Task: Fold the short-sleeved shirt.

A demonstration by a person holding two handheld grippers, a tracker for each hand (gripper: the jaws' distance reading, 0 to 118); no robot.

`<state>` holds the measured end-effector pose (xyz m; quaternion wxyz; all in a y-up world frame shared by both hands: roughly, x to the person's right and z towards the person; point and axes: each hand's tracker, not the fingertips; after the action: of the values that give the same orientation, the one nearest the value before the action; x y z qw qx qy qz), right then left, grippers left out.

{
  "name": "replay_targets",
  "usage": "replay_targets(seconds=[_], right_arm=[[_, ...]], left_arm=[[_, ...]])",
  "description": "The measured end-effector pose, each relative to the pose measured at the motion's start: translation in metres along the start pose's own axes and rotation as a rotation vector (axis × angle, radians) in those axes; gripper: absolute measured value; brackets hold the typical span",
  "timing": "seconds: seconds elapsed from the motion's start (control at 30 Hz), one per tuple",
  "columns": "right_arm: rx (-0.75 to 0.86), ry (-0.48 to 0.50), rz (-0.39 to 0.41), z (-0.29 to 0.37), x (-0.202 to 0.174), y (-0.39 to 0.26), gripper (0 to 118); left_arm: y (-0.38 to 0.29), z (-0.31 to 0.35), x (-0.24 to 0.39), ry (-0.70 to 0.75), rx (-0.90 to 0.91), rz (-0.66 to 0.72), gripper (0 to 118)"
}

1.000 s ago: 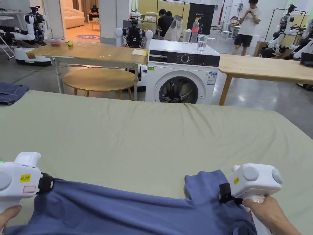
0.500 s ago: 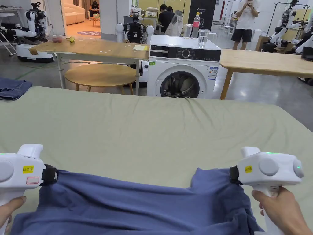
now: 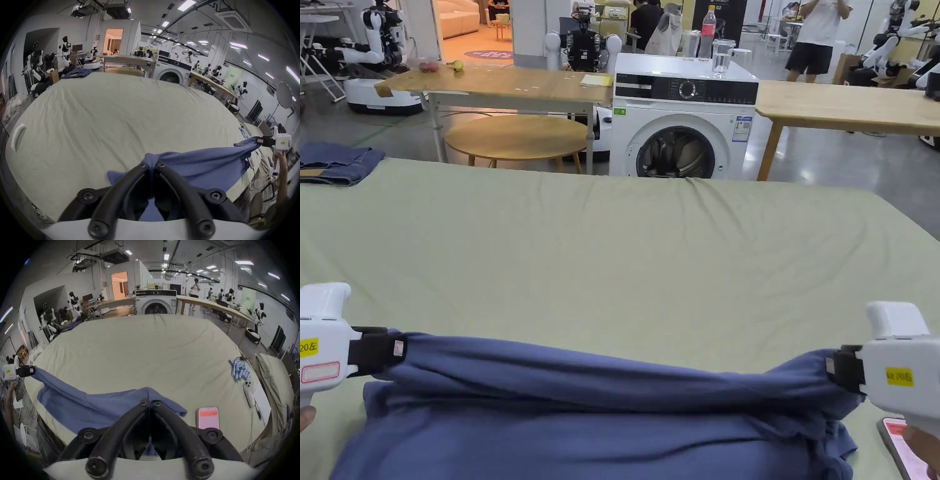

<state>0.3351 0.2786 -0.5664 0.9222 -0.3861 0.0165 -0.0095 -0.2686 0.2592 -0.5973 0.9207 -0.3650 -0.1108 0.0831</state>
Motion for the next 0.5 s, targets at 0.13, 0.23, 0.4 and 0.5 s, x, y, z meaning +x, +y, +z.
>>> replay_targets(seconds=[0.13, 0.23, 0.4, 0.5], right_arm=[[-0.100, -0.014, 0.014, 0.001, 0.001, -0.034, 0], [-0.186, -0.045, 0.042, -0.011, 0.003, -0.057, 0], [-0.256, -0.058, 0.037, -0.042, 0.009, -0.085, 0], [-0.270, -0.059, 0.035, -0.061, 0.011, -0.094, 0]], left_arm=[[-0.033, 0.004, 0.000, 0.005, -0.090, -0.026, 0], [-0.055, 0.000, -0.003, 0.012, -0.161, -0.037, 0], [-0.084, -0.018, -0.004, 0.031, -0.280, -0.069, 0], [-0.096, -0.035, 0.000, 0.060, -0.315, -0.101, 0]])
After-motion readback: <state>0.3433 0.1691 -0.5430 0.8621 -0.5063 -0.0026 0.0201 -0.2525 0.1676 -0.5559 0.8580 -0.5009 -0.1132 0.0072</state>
